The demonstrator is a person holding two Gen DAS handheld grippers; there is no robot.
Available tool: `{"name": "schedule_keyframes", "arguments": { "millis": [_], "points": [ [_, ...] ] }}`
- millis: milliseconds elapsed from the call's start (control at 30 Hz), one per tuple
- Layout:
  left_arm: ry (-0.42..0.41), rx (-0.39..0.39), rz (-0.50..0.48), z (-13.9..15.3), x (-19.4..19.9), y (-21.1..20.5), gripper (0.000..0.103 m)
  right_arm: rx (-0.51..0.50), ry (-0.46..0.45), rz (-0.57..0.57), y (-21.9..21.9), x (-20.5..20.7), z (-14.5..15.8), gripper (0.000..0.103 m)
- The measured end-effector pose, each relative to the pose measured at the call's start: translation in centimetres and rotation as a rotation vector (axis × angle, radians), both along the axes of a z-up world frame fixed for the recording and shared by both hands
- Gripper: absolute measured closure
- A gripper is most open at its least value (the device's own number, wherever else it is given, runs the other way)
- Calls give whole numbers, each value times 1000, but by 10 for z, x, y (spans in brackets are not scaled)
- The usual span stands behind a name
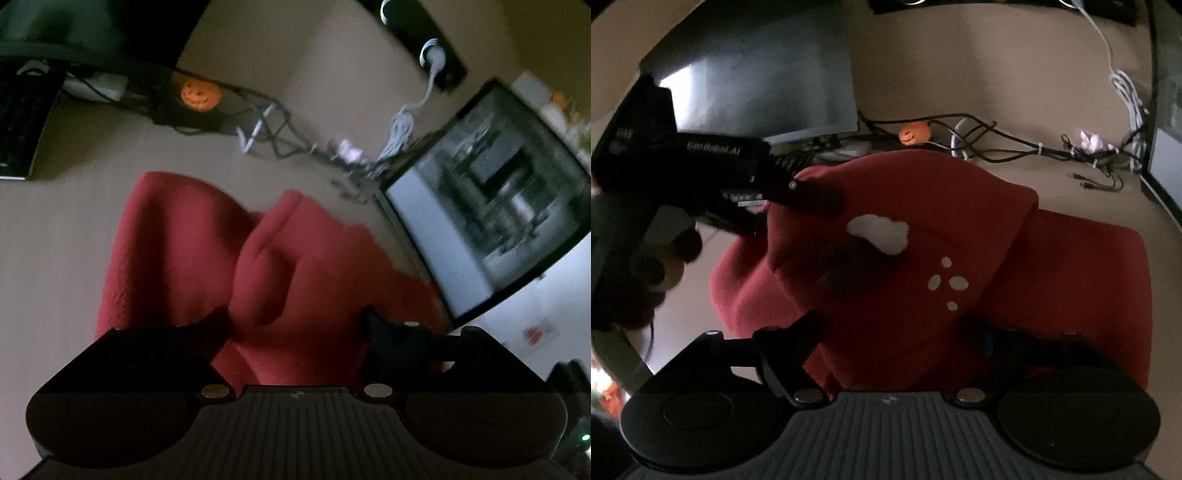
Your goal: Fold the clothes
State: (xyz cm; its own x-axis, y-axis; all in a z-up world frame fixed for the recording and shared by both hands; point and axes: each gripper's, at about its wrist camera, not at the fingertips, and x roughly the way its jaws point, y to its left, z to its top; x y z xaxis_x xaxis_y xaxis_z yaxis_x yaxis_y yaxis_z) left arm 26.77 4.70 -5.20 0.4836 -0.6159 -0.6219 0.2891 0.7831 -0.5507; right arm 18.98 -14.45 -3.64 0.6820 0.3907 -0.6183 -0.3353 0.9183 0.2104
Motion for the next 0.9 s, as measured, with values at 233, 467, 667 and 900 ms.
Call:
{"name": "schedule_keyframes", "arguments": {
  "millis": [233, 467, 667, 900],
  "points": [
    [-14, -43, -44, 17, -3, -11, 45, 58, -63, -24, -35, -13, 40, 40],
    [-118, -88, -224, 52, -38, -26, 49, -8, -62, 41, -44, -30, 50, 40],
    [14, 18, -195, 4, -50, -18, 52, -61, -6, 94, -32, -35, 35, 39],
    [-97, -29, -131, 37, -51, 18, 37, -132, -122, 29, -33, -23, 61, 30]
  ]
}}
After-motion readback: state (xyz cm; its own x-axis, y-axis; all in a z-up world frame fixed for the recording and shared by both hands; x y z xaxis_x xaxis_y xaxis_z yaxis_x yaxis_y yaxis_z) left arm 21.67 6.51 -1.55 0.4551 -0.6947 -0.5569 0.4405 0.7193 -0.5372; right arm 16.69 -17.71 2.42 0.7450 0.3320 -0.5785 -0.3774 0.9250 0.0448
